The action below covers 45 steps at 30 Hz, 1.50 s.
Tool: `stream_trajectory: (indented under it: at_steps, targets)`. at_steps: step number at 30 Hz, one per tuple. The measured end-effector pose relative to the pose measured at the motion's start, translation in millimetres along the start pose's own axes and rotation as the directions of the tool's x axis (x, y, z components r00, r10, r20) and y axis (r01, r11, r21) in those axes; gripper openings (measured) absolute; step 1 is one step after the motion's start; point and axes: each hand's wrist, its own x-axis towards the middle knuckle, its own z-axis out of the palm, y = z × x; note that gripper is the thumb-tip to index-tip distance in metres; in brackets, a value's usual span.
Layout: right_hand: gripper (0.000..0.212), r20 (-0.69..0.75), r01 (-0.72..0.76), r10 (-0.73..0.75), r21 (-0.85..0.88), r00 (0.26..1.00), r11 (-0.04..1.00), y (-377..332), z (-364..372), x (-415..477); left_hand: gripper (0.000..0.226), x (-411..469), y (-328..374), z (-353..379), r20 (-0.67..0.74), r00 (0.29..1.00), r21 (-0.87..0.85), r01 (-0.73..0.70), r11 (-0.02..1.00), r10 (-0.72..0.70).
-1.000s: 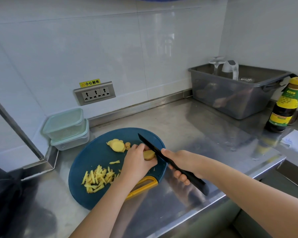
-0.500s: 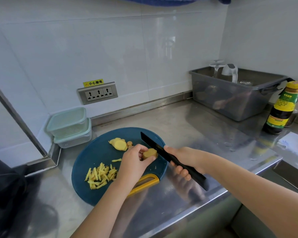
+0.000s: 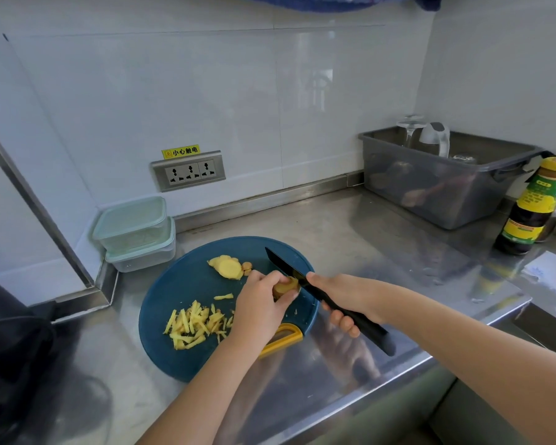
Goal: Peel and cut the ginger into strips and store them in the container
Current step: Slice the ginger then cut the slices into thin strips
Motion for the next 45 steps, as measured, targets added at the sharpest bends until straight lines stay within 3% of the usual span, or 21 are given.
stream_trajectory:
  at_steps: [18,34,45]
  targets:
    - [0.052,-0.021,0.055,-0.054,0.018,0.998,0.998,-6,-8,-17,0.023,0,2,-1,0.047,0.998,0.105,-0.043,0.994,0.038]
    - [0.058,0.082,-0.031,0.019,0.139,0.996,0.990,-6,-10,-16,0.021,0,3,-1,0.047,0.998,0.119,-0.048,0.992,0.043]
    - [0.062,0.159,-0.104,0.088,0.093,0.983,0.990,-13,-18,-4,0.024,1,1,0,0.042,0.998,0.136,-0.046,0.990,0.040]
